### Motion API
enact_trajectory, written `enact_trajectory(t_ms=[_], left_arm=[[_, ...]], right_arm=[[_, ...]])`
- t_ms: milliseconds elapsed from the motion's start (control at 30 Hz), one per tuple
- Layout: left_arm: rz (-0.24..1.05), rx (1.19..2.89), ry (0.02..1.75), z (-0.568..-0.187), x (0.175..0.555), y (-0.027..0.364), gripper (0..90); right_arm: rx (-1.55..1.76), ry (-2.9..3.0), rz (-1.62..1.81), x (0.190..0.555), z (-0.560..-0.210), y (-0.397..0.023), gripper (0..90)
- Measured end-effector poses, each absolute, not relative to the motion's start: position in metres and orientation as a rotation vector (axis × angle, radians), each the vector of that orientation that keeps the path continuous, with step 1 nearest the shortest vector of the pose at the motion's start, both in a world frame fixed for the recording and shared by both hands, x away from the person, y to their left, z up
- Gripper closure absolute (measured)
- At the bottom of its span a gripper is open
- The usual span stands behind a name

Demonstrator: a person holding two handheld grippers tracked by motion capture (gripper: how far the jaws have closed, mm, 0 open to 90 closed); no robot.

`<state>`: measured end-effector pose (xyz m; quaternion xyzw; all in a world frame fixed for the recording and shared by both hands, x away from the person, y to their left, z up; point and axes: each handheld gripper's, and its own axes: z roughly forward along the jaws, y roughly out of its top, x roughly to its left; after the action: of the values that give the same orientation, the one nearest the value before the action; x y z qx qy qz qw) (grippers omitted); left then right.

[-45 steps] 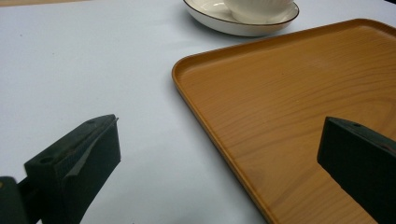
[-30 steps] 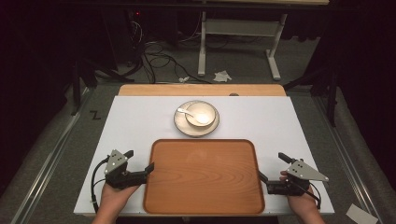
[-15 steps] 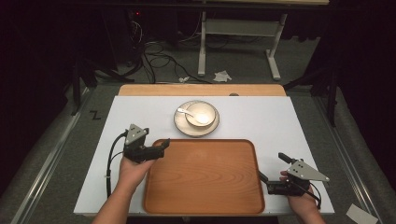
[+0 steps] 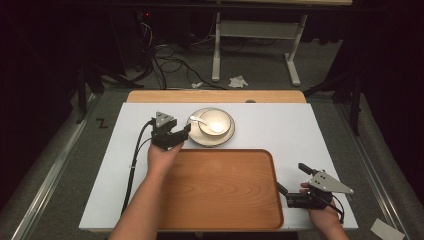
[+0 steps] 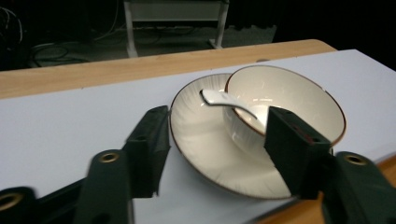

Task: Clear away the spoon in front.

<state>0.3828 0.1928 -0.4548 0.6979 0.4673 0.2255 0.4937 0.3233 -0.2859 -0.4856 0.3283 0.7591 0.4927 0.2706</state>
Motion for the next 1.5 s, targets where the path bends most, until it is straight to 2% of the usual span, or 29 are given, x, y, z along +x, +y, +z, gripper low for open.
enact_trajectory(t_ms=[333, 867, 967, 1233, 1500], left_arm=[[0.568, 1.661, 1.244, -0.453, 0.433, 0.175, 89.3], [0.600, 1.630, 1.265, -0.456, 0.490, 0.141, 89.9], [0.633, 1.674, 1.264, -0.454, 0.500, 0.134, 90.0], [0.610, 1.694, 1.296, -0.458, 0.510, 0.132, 90.0], [0.587, 1.771, 1.274, -0.458, 0.500, 0.128, 90.0]], right_arm=[[0.891, 2.045, 1.334, 0.325, -0.486, -0.287, 0.8], [0.892, 2.045, 1.360, 0.326, -0.488, -0.288, 0.8], [0.897, 2.047, 1.364, 0.326, -0.488, -0.288, 0.9], [0.886, 2.054, 1.373, 0.326, -0.488, -0.286, 0.9], [0.882, 2.055, 1.366, 0.326, -0.488, -0.286, 0.9]])
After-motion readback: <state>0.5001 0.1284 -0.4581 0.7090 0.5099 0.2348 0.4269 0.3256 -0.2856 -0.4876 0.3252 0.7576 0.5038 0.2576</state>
